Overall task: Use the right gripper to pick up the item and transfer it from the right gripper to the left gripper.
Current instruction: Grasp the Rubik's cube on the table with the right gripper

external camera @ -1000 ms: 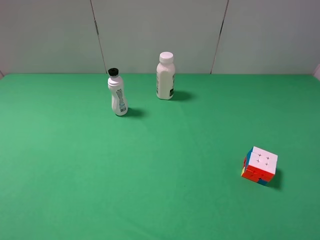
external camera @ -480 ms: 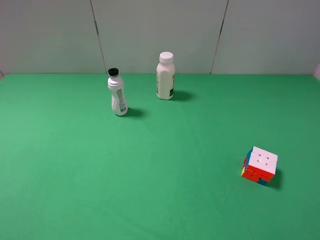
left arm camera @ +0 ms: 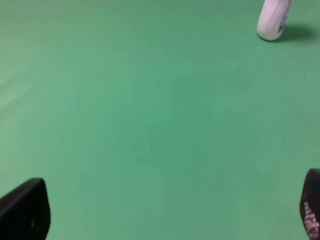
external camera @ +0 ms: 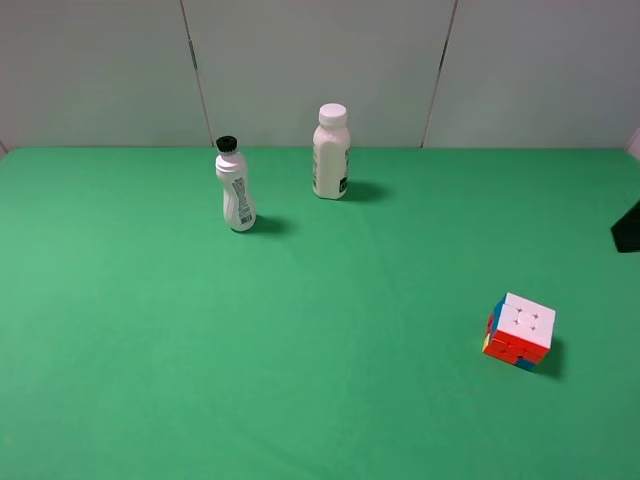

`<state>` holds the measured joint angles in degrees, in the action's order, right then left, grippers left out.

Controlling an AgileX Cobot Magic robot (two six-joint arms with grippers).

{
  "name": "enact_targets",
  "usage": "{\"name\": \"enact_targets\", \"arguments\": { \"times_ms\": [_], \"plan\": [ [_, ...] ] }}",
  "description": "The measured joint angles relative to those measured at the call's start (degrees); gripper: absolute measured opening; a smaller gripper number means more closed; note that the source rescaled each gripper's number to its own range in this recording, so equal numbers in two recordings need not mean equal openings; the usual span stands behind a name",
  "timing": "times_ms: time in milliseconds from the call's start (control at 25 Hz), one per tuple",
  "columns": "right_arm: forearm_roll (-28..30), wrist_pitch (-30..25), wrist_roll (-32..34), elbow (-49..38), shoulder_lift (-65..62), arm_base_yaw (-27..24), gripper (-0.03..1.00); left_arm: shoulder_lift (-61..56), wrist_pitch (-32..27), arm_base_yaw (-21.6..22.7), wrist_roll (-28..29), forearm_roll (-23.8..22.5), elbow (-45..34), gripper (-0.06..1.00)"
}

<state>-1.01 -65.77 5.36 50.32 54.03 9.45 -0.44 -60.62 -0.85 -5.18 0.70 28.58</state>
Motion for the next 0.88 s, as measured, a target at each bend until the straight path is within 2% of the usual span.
{"name": "enact_targets", "arguments": {
  "times_ms": [280, 560, 880],
  "plan": [
    [-0.05, -0.10, 7.18, 0.14, 14.51, 4.41, 1.00, 0.00, 0.00, 0.00, 0.00, 0.00, 0.00, 1.00],
    [-2.48, 6.29, 9.06, 0.14, 23.24, 4.59, 1.00, 0.00, 0.00, 0.00, 0.00, 0.00, 0.00, 1.00],
    [-2.82, 10.33, 11.62, 0.14, 29.31, 4.59, 1.00, 0.00, 0.00, 0.00, 0.00, 0.00, 0.00, 1.00]
  ]
}}
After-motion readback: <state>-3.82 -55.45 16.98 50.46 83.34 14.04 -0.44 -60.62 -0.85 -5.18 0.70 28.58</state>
